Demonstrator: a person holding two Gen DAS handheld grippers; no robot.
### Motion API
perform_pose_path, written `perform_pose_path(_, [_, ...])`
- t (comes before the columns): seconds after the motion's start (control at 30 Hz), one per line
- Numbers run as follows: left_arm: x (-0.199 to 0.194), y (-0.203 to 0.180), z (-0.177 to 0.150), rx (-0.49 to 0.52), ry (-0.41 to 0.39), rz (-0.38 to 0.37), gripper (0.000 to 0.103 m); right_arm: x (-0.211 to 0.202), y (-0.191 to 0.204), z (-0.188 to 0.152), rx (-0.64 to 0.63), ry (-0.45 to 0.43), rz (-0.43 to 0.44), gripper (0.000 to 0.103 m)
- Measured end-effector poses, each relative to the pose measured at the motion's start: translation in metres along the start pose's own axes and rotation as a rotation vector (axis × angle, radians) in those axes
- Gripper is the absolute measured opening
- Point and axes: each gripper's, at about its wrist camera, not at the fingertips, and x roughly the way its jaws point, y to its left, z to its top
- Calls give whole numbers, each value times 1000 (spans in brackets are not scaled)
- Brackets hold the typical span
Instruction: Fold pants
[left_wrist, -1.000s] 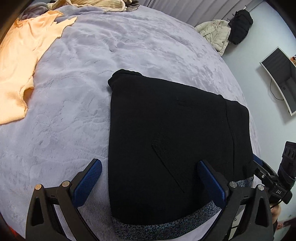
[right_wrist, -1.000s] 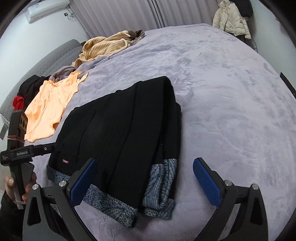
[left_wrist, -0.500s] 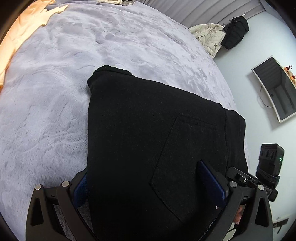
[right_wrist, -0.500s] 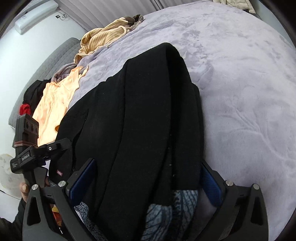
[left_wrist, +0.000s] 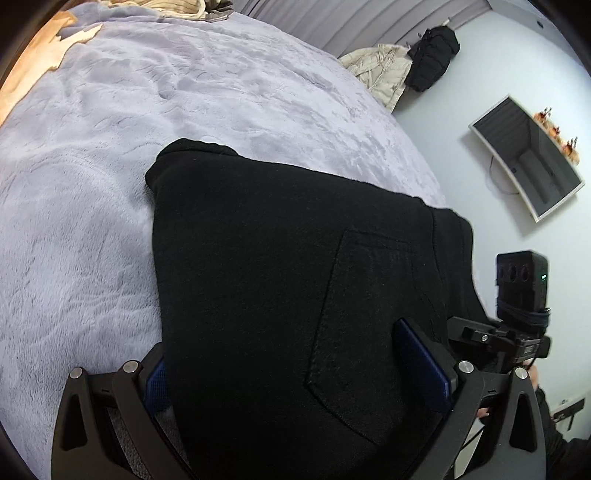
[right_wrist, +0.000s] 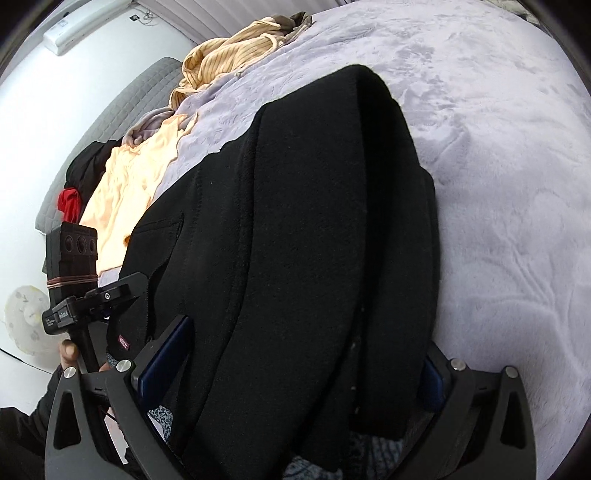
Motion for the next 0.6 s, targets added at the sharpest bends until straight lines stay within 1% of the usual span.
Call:
perform_pose_path(0.07, [-1, -9, 1, 18, 17, 31, 103, -2, 8, -2, -6, -4, -20, 103])
perform_pose_path(0.13, [-4, -21, 1, 57, 24, 42, 103, -9, 24, -6, -62, -25, -19, 100])
perform_pose_path(0.2, [-8, -33, -2, 103, 18, 55, 97, -16, 33, -9, -94, -45, -7, 93])
perform_pose_path(0.23, [-11, -36, -2, 116, 14, 54, 92, -19, 36, -10, -104, -53, -19, 84])
perform_pose_path(0.27, [-14, -37, -1, 117, 11, 51, 85, -22, 38, -10, -110, -59, -33, 77])
perform_pose_path(0.3, [-18, -37, 0, 111, 7, 48, 81, -27, 37, -10, -106, -71, -36, 73])
perform_pose_path(0.33, [-23, -39, 1, 104, 0, 44, 73, -33, 36, -10, -91, -85, -29, 66])
perform_pose_path(0.37, [-29, -42, 3, 104, -9, 42, 69, -38, 36, -10, -89, -95, -24, 64])
perform_pose_path(0.47, [-48, -64, 10, 147, -44, 56, 69, -56, 49, -10, -122, -140, -20, 63])
perform_pose_path(0.5, [-52, -72, 13, 168, -51, 47, 69, -62, 56, -8, -134, -157, -11, 62])
perform_pose_path(0.57, [-54, -87, 23, 191, -50, 54, 69, -72, 64, -2, -149, -175, 5, 62])
perform_pose_path(0.6, [-52, -91, 31, 194, -52, 62, 69, -76, 66, 2, -165, -182, -11, 62])
